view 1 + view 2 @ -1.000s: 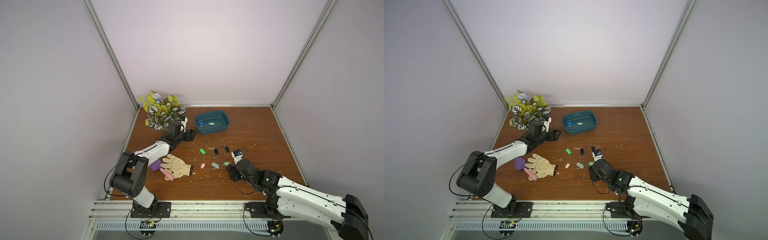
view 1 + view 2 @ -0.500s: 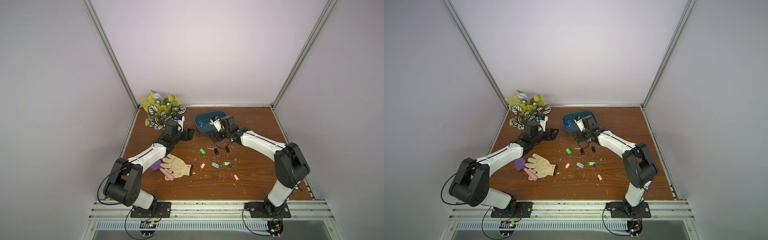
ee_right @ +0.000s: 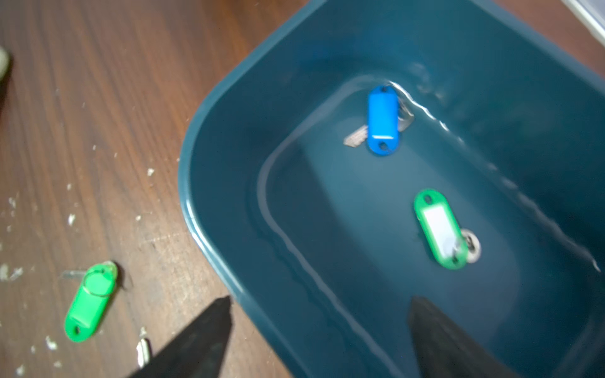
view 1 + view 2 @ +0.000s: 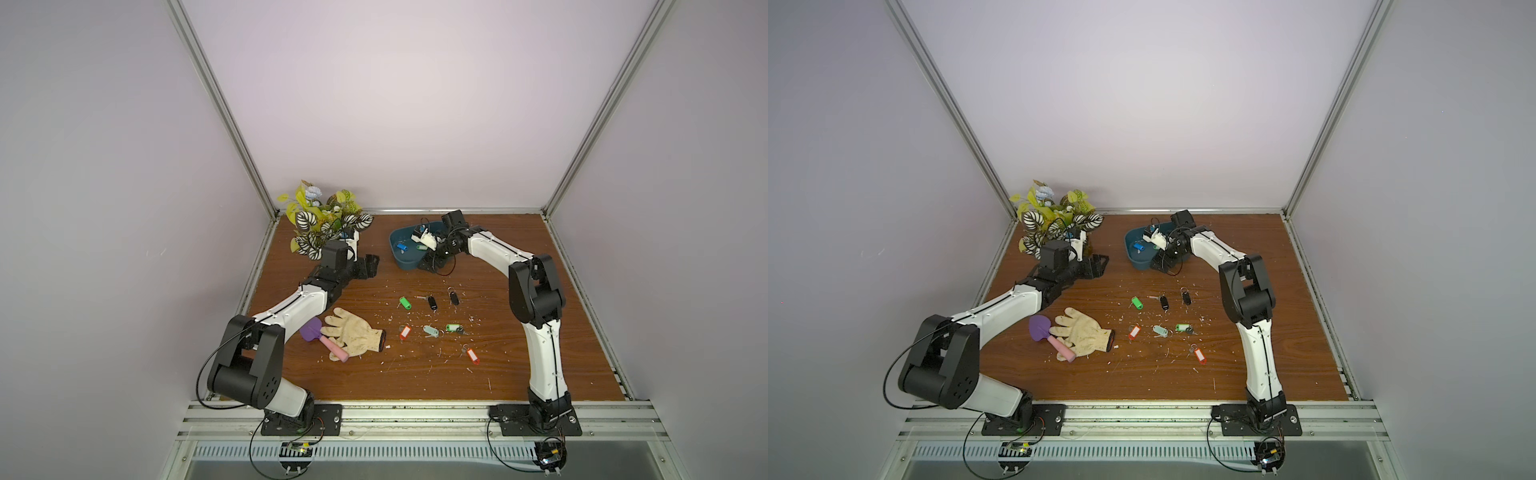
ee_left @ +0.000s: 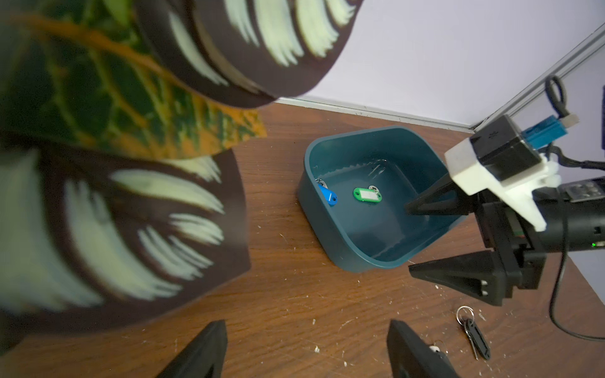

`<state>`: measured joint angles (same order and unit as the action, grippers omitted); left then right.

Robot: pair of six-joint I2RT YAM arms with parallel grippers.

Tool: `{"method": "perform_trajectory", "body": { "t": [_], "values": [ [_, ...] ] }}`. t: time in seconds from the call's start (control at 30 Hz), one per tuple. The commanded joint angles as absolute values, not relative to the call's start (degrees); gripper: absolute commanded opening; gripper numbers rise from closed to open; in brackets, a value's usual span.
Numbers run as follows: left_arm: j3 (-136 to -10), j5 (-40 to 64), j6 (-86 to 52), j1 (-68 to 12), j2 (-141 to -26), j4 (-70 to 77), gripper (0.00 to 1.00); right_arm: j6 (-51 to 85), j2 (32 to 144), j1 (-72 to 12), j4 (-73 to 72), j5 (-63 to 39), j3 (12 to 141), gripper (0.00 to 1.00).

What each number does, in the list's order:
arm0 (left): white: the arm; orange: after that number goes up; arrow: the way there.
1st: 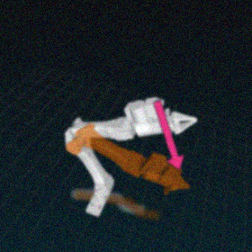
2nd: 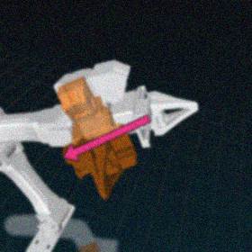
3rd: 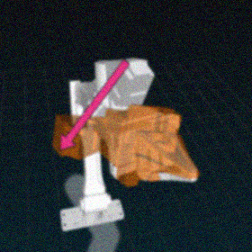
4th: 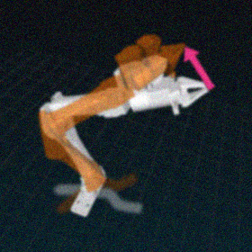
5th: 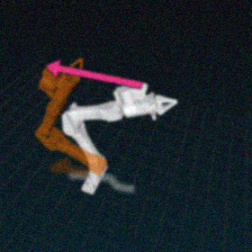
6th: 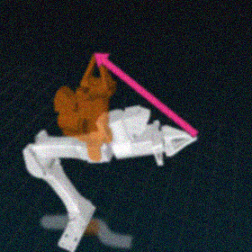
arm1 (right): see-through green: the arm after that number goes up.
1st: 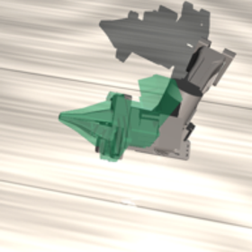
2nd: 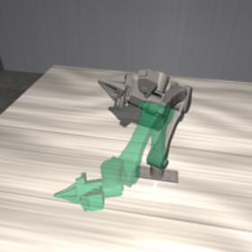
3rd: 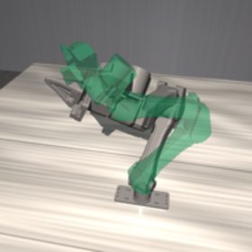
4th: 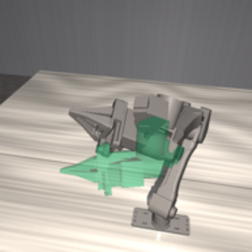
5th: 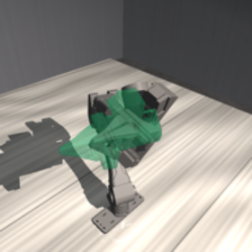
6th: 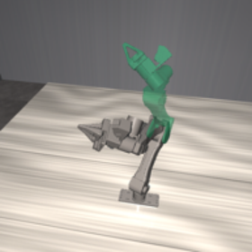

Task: Take the keys out of the storage box
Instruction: Adjust the storage box at the center of the board.

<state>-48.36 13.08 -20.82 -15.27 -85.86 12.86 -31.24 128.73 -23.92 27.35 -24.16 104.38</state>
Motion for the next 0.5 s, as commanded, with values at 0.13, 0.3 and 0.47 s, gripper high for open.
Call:
{"method": "perform_trajectory", "body": {
  "t": [0.13, 0.3, 0.47],
  "values": [
    [-48.5, 14.47, -20.26, -13.54, -86.86, 13.8, 0.8, -36.39, 133.77, -24.74, 43.37, -35.39, 118.57, 0.33],
    [-48.49, 14.35, -20.04, -13.18, -86.66, 13.71, 0.8, -36.84, 133.39, -24.74, 48.79, -39.77, 123.29, 0.13],
    [-48.5, 14.62, -20.0, -12.99, -86.57, 13.88, 0.8, -40.21, 137.03, -24.72, 63.72, -45.42, 136.8, 0.0]
  ]
}}
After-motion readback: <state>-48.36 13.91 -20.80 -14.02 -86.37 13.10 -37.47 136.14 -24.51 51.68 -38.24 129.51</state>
